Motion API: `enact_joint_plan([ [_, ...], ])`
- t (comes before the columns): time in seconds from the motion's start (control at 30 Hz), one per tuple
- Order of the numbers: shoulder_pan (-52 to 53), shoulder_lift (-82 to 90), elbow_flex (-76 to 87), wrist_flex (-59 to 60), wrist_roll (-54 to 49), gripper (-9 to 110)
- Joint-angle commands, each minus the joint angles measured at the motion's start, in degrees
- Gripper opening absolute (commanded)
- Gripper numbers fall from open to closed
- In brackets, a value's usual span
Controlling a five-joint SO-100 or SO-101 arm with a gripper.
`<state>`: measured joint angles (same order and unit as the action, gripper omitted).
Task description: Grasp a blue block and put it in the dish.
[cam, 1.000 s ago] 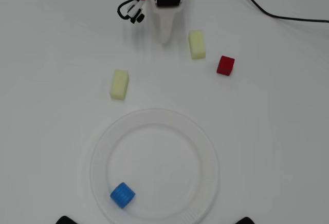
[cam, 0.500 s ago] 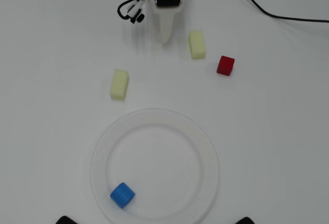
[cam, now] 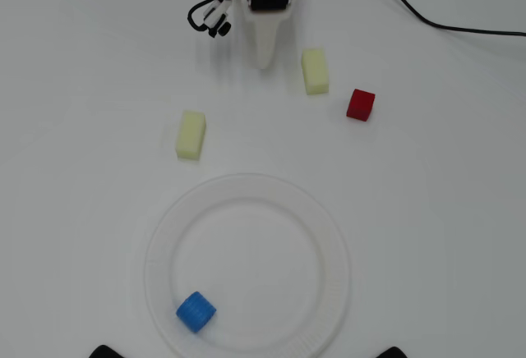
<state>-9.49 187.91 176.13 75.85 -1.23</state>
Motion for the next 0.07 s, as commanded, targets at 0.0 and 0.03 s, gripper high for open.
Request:
enact_joint_plan([
  [0.0, 0.18, 9.76, 5.54, 2.11, 0.0, 4],
  [0.03, 0.18, 9.76, 5.54, 2.11, 0.0, 4],
])
